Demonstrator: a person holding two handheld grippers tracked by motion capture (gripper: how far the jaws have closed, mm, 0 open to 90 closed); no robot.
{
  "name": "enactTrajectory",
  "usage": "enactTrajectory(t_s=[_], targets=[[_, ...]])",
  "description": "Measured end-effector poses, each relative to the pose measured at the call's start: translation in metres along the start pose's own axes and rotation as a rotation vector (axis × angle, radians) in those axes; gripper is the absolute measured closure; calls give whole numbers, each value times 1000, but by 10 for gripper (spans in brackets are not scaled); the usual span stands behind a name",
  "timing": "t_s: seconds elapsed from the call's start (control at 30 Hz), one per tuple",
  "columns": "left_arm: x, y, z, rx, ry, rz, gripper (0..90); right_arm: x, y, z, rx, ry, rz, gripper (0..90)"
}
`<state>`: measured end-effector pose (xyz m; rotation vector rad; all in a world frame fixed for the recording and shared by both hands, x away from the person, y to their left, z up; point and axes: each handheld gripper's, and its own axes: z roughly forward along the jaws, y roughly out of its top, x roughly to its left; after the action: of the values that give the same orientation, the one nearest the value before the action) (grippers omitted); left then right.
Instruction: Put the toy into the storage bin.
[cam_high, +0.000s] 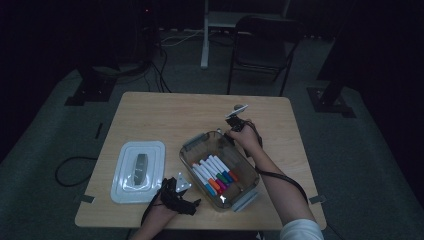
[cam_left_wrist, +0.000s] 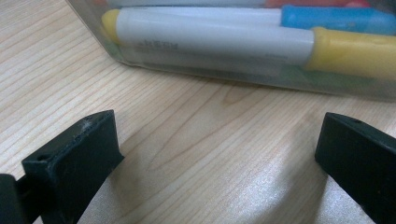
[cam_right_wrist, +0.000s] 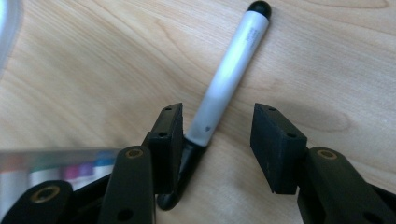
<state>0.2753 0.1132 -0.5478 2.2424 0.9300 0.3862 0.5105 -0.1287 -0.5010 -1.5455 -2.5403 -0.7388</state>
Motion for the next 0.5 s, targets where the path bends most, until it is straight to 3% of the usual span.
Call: enactTrajectory(t_s=[0.4, 0.5], targets=[[0, 0, 0, 0, 0, 0, 4, 4, 11, 14, 56, -52, -41, 569], [0, 0, 0, 0, 0, 0, 5, 4, 11, 14, 73, -88, -41, 714]])
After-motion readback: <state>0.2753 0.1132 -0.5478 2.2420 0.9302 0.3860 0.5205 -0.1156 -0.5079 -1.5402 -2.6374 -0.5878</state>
